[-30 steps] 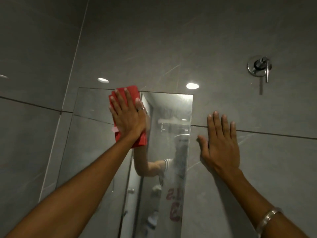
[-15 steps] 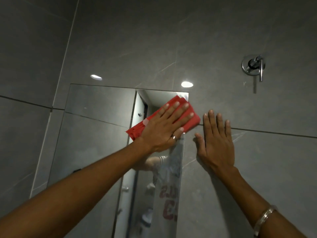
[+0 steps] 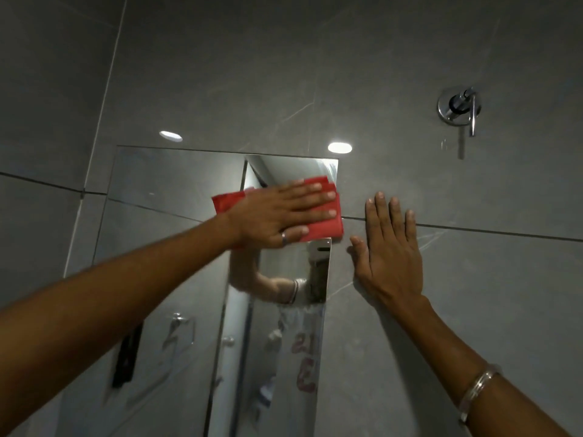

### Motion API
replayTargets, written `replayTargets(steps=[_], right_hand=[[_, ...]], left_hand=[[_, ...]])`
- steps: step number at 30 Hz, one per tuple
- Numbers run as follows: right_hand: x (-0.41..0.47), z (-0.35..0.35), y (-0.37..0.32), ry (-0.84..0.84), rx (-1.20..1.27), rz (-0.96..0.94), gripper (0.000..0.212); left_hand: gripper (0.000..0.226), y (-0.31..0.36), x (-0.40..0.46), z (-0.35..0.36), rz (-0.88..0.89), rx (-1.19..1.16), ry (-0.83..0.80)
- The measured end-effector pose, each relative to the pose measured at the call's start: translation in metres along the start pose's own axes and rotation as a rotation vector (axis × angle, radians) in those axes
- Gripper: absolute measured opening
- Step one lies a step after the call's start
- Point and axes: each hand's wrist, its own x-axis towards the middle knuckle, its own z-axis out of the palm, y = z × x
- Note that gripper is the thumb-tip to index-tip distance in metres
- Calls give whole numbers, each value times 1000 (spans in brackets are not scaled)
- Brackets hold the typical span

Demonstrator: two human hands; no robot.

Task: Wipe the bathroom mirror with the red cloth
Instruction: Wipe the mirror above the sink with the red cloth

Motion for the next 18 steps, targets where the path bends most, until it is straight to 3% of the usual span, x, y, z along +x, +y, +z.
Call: replayTargets(steps=[8, 18], right_hand=[[0, 5, 3, 35, -15, -12, 76], [1, 6, 2, 56, -20, -29, 78]], left_hand=[[63, -51, 32, -35, 12, 34, 25], [61, 6, 16, -13, -2, 42, 69]])
